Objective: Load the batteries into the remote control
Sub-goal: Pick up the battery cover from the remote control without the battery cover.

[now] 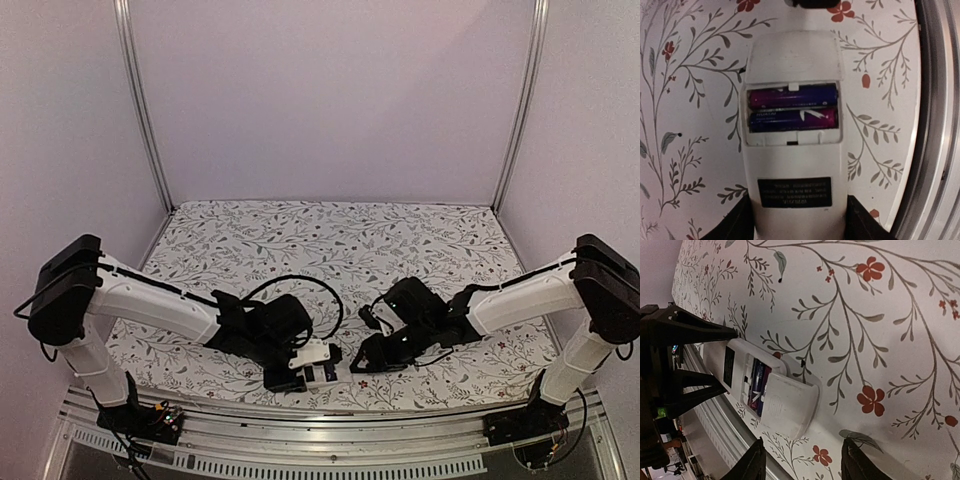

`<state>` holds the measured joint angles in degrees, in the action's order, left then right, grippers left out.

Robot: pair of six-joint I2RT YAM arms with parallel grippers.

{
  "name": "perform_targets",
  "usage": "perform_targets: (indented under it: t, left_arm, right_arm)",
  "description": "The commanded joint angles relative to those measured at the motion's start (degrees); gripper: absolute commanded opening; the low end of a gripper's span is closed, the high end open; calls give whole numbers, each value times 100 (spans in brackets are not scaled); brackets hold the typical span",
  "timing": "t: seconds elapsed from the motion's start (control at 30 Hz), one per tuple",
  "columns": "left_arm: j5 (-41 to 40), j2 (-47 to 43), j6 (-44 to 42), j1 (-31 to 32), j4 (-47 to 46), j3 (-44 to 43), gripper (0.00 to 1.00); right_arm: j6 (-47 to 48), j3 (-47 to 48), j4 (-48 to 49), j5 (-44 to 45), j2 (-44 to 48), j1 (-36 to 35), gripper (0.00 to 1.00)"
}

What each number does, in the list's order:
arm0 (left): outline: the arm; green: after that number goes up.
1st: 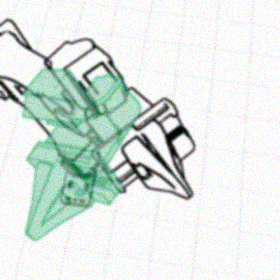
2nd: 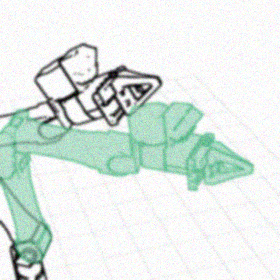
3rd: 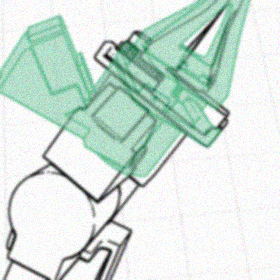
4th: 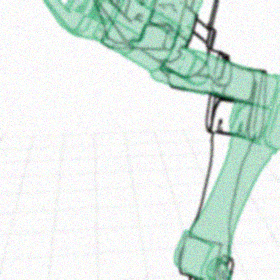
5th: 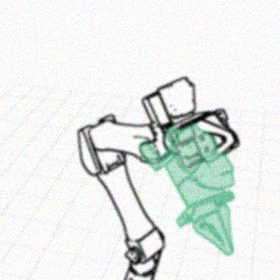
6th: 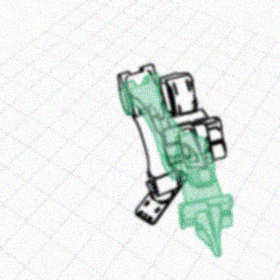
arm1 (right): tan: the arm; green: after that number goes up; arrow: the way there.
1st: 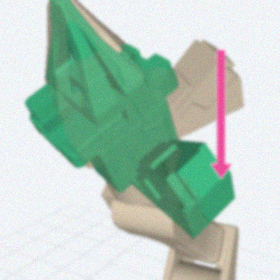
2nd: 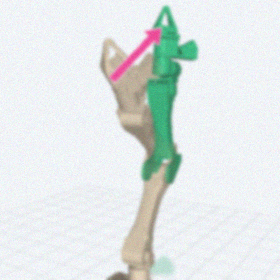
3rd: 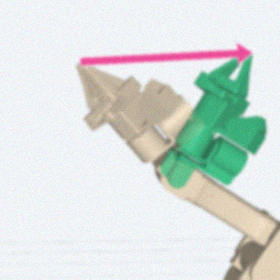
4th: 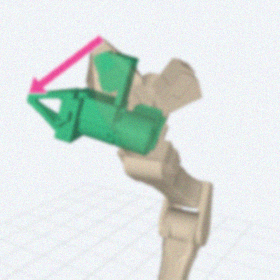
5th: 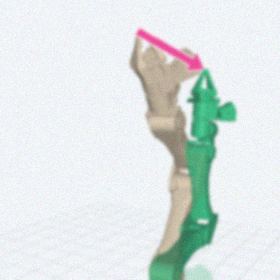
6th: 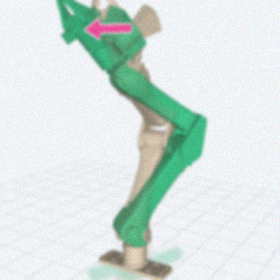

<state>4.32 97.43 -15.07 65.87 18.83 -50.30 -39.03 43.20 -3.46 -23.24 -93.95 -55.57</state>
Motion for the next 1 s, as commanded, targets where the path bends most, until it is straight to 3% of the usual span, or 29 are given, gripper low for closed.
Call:
perform_targets:
  t: [0.0, 0.37, 0.97]
  left_arm:
    - [65, 365, 241, 132, 191, -135, 47]
    - [-120, 514, 252, 330, 342, -397, 46]
    - [-142, 548, 208, 706, 431, -579, 45]
  right_arm:
    - [-525, -290, 414, -127, -143, -128, 48]
    - [-729, -240, 888, -126, -586, -180, 44]
    - [-1400, -215, 724, 354, -514, -494, 37]
